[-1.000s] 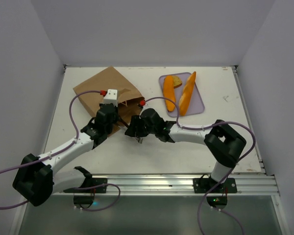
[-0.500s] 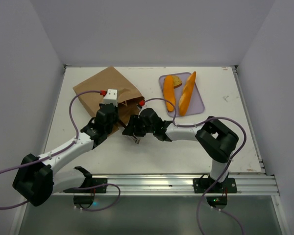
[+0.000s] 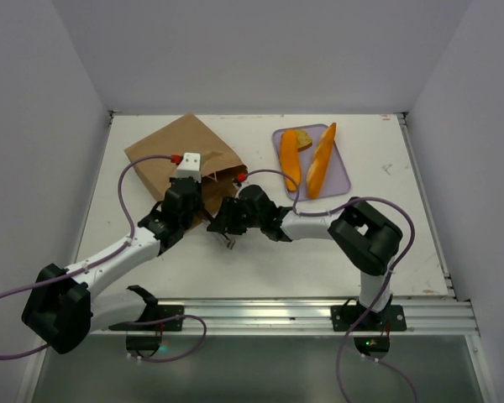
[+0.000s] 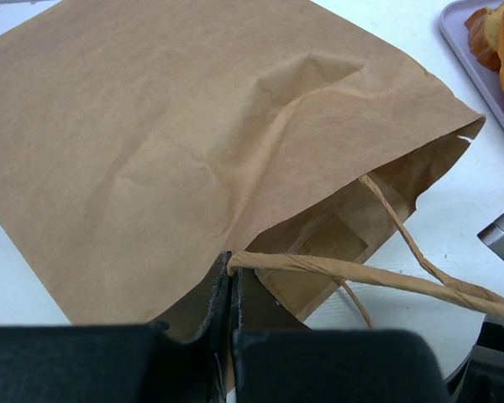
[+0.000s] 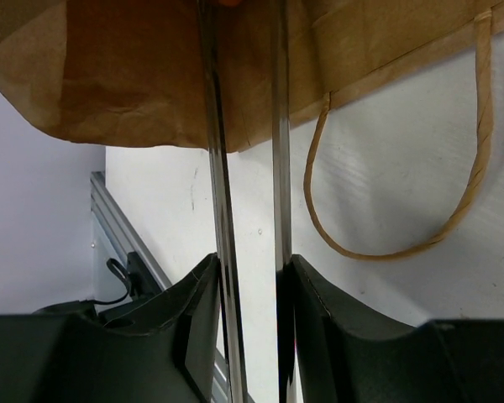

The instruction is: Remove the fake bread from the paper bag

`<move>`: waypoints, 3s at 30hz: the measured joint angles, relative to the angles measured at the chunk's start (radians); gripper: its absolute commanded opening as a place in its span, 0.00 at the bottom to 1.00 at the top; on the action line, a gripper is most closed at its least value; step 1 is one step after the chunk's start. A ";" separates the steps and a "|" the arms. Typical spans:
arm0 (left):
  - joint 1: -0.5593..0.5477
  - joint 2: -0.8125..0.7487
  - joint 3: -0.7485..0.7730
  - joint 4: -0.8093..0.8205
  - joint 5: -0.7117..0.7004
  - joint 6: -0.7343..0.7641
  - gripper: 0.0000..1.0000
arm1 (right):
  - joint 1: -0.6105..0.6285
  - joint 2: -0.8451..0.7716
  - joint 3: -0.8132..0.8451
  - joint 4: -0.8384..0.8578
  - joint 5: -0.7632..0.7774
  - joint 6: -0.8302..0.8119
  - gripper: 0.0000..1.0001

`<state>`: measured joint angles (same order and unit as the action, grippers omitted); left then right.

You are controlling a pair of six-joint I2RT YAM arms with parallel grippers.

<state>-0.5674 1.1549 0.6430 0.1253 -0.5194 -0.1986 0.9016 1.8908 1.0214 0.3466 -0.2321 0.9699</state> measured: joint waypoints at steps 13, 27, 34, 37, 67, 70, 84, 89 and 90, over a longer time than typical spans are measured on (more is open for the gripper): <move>0.001 -0.002 0.000 0.000 0.004 0.000 0.00 | -0.030 -0.134 -0.091 -0.007 -0.006 -0.002 0.00; 0.002 -0.002 0.000 0.000 0.004 0.000 0.00 | -0.081 -0.421 -0.303 -0.102 -0.001 -0.039 0.00; 0.002 -0.002 0.000 0.000 0.004 0.000 0.00 | -0.100 -0.626 -0.339 -0.263 0.027 -0.102 0.00; 0.002 -0.002 0.000 0.000 0.004 0.000 0.00 | -0.107 -0.682 -0.352 -0.322 0.048 -0.130 0.00; 0.002 -0.002 0.000 0.000 0.004 0.000 0.00 | -0.111 -0.634 -0.375 -0.391 0.066 -0.202 0.32; 0.002 -0.002 0.000 0.000 0.004 0.000 0.00 | -0.111 -0.641 -0.375 -0.392 0.066 -0.202 0.34; 0.002 -0.002 0.000 0.000 0.005 0.000 0.00 | -0.111 -0.642 -0.375 -0.393 0.065 -0.204 0.45; 0.002 -0.002 0.000 0.000 0.005 0.000 0.00 | -0.111 -0.641 -0.375 -0.393 0.064 -0.204 0.45; 0.002 -0.002 0.000 0.000 0.006 0.000 0.00 | -0.111 -0.641 -0.375 -0.393 0.064 -0.204 0.45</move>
<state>-0.5652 1.1526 0.6430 0.1257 -0.5133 -0.1986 0.7910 1.2499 0.6468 -0.0460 -0.1677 0.7658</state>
